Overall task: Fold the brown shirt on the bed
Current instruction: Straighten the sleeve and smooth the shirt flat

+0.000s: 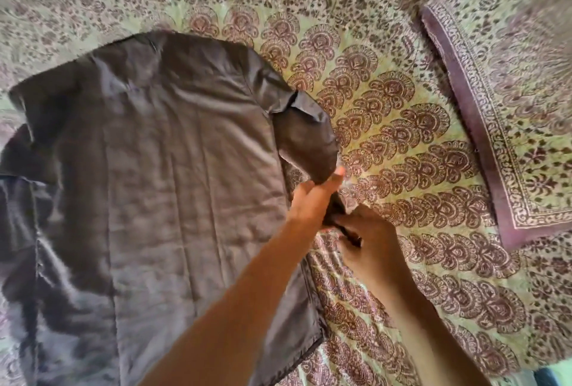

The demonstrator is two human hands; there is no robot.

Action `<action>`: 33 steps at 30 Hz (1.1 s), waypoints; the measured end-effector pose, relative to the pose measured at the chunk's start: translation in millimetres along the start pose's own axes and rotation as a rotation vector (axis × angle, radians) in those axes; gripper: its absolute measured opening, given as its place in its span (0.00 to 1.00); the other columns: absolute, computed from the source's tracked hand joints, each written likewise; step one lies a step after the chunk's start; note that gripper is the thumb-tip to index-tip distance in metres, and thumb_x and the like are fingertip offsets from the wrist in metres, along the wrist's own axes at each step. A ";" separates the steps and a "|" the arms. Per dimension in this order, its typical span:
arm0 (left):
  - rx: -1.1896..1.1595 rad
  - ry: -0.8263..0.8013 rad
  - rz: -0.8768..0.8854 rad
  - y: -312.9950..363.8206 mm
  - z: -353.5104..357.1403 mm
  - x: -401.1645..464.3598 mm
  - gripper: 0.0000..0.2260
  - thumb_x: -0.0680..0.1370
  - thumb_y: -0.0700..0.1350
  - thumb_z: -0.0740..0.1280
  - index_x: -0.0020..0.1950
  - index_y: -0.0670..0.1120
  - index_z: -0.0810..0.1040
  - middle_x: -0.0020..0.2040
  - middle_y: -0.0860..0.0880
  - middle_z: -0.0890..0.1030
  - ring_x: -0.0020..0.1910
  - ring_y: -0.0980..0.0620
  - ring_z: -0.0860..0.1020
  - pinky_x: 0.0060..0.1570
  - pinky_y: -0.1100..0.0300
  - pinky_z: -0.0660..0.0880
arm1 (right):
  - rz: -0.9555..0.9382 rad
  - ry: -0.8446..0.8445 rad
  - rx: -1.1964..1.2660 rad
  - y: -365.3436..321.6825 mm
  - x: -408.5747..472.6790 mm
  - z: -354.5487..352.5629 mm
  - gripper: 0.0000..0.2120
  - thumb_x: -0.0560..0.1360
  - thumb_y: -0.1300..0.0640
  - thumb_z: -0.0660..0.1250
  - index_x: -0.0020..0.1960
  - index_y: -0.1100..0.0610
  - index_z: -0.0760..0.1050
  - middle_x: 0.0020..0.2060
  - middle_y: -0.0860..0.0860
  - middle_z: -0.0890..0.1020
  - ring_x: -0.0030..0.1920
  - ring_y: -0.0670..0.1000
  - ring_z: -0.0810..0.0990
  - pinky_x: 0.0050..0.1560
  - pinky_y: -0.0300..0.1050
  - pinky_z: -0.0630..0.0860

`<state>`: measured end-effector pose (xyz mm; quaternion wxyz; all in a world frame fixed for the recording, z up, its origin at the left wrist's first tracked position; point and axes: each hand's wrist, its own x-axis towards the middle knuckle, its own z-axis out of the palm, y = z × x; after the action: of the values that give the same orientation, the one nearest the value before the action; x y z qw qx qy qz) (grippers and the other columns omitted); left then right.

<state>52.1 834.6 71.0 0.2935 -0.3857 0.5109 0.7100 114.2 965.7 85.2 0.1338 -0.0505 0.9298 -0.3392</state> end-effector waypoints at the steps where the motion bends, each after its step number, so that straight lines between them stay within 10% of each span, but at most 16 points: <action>1: -0.057 -0.001 -0.029 4.8 7.8 5.9 0.30 0.66 0.53 0.83 0.60 0.40 0.77 0.48 0.42 0.84 0.51 0.39 0.85 0.54 0.37 0.83 | -0.033 -0.036 0.007 4.7 -0.6 -2.1 0.19 0.71 0.67 0.77 0.60 0.52 0.84 0.46 0.45 0.79 0.40 0.43 0.79 0.38 0.32 0.77; 6: -0.224 0.004 0.027 10.2 34.2 17.4 0.24 0.71 0.27 0.73 0.66 0.33 0.75 0.54 0.37 0.85 0.51 0.37 0.86 0.48 0.42 0.85 | 0.210 0.115 0.487 25.4 -2.4 -14.4 0.12 0.74 0.42 0.71 0.55 0.45 0.82 0.49 0.43 0.83 0.49 0.44 0.83 0.47 0.42 0.80; 11: -0.484 -0.194 0.025 17.3 71.5 21.7 0.13 0.78 0.26 0.62 0.57 0.34 0.81 0.50 0.38 0.86 0.47 0.42 0.86 0.56 0.44 0.83 | 0.923 0.156 1.110 53.7 35.9 -23.3 0.26 0.76 0.29 0.61 0.63 0.48 0.71 0.60 0.59 0.79 0.59 0.57 0.80 0.59 0.60 0.77; 15: -0.511 -0.287 0.067 22.8 111.7 22.6 0.15 0.76 0.26 0.57 0.53 0.35 0.81 0.51 0.38 0.86 0.51 0.39 0.85 0.61 0.38 0.80 | 0.916 0.005 1.709 79.2 78.9 -55.5 0.45 0.71 0.23 0.55 0.76 0.51 0.70 0.68 0.62 0.78 0.67 0.64 0.77 0.66 0.70 0.70; 20: -0.608 -0.268 0.089 43.4 158.2 30.9 0.17 0.76 0.26 0.58 0.45 0.39 0.86 0.50 0.40 0.86 0.49 0.43 0.86 0.46 0.51 0.85 | 0.602 0.344 1.209 115.3 125.5 -106.4 0.16 0.81 0.63 0.66 0.68 0.64 0.77 0.51 0.46 0.87 0.54 0.47 0.86 0.56 0.49 0.84; 24: -0.748 -0.163 0.059 59.1 185.1 61.4 0.09 0.78 0.31 0.63 0.54 0.40 0.79 0.50 0.42 0.84 0.47 0.46 0.82 0.43 0.57 0.83 | 0.566 0.791 0.997 141.0 163.0 -167.1 0.07 0.74 0.59 0.76 0.47 0.48 0.84 0.47 0.50 0.87 0.52 0.54 0.87 0.52 0.53 0.85; 33: -0.760 0.046 0.142 101.2 227.0 111.8 0.05 0.82 0.40 0.66 0.52 0.43 0.81 0.49 0.40 0.86 0.53 0.43 0.84 0.59 0.47 0.81 | 0.095 0.824 0.866 168.5 223.3 -250.9 0.11 0.72 0.64 0.77 0.45 0.51 0.79 0.35 0.45 0.82 0.38 0.45 0.80 0.41 0.42 0.78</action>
<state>-145.5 1022.2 67.7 0.0680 -0.4465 0.2433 0.8584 -171.6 1208.2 113.0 -0.2141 0.1858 0.6836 -0.6725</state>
